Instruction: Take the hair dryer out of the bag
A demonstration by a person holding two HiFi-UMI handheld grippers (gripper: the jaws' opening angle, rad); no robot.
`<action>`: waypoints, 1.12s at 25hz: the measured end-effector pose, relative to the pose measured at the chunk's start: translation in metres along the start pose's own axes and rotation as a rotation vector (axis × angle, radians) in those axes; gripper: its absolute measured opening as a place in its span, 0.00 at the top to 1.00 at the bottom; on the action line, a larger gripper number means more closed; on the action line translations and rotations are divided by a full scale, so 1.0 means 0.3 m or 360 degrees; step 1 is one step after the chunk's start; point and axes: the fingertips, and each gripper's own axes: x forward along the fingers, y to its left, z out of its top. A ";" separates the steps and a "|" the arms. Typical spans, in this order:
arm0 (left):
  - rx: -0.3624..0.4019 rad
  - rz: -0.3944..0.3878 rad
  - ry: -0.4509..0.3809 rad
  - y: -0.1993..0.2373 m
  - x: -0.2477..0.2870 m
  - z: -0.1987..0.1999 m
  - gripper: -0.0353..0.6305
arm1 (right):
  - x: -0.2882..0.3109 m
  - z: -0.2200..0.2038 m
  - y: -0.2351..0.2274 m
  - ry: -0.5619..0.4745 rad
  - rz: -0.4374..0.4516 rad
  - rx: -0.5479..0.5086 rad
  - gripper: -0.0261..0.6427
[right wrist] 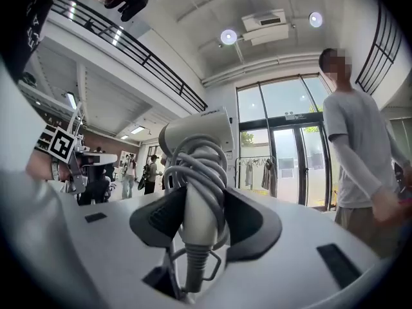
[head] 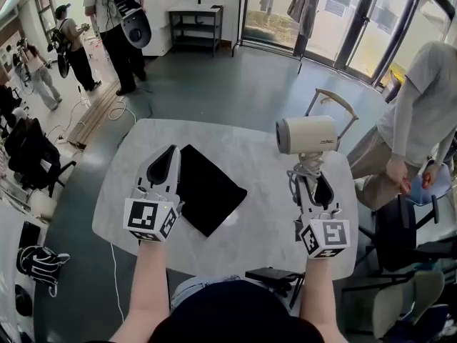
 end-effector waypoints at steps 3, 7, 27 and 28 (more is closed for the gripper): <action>0.0008 0.0001 -0.0030 0.018 -0.003 0.021 0.93 | -0.005 0.028 0.007 -0.0029 -0.0011 -0.0037 0.66; 0.0019 -0.0008 -0.0055 0.024 -0.010 0.027 0.93 | -0.012 0.041 0.026 -0.0049 -0.0014 -0.0091 0.66; 0.0040 -0.0011 -0.0068 0.017 0.029 0.068 0.93 | -0.002 0.092 -0.008 -0.0068 -0.0021 -0.0097 0.66; 0.0041 -0.0011 -0.0067 0.019 0.029 0.067 0.93 | -0.001 0.093 -0.006 -0.0069 -0.0021 -0.0098 0.66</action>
